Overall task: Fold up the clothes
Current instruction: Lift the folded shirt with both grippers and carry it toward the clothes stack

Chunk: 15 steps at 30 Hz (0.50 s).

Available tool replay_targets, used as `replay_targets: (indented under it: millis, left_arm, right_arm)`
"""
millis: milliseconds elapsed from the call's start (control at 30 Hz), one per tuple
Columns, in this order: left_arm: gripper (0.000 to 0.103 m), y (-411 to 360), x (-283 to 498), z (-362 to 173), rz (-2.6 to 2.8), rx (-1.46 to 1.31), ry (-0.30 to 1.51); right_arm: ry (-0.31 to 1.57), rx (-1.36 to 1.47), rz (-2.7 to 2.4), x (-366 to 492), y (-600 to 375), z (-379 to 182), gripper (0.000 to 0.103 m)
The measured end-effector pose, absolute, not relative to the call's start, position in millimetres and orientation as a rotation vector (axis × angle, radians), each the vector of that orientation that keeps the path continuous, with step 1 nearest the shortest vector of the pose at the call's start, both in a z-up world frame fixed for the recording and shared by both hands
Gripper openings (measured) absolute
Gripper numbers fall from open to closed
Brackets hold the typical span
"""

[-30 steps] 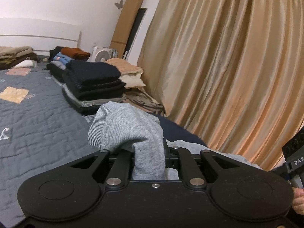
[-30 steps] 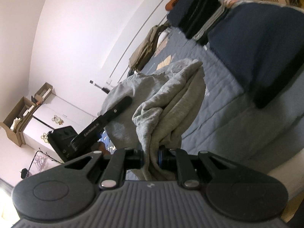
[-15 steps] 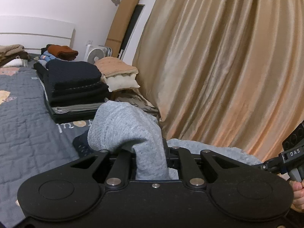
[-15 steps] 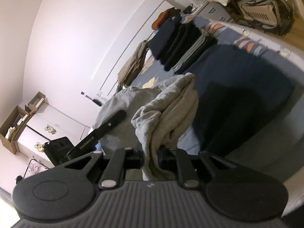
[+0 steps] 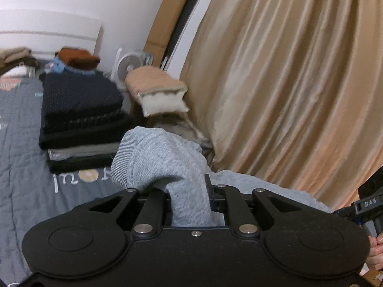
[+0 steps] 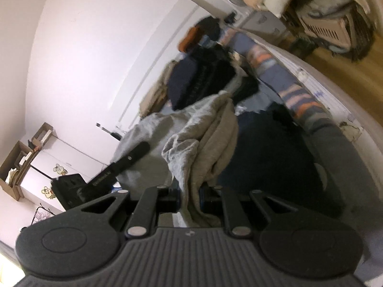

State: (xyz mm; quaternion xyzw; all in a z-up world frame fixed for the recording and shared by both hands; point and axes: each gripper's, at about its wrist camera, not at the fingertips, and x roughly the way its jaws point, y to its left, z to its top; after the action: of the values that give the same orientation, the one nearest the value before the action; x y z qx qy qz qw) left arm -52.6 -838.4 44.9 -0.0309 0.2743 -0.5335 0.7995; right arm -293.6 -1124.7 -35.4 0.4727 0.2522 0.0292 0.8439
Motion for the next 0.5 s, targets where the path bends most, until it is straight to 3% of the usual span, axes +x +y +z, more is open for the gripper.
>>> replay_targets:
  millis: [200,300,500]
  left_arm:
    - [0.01,-853,-5,-29,-1.033,-0.02,0.748]
    - [0.011,-848,13,-53,-1.031,-0.062,0.803]
    - [0.011,-846,16,-43,-1.089,-0.118,0.759]
  right_arm:
    - [0.664,1.031,0.028,-267,-1154,-121,0.014]
    - [0.628,1.094,0.074,-273,-1163,-148,0.013]
    - [0.546,1.137,0.134,-294,-1162,-135,0.014]
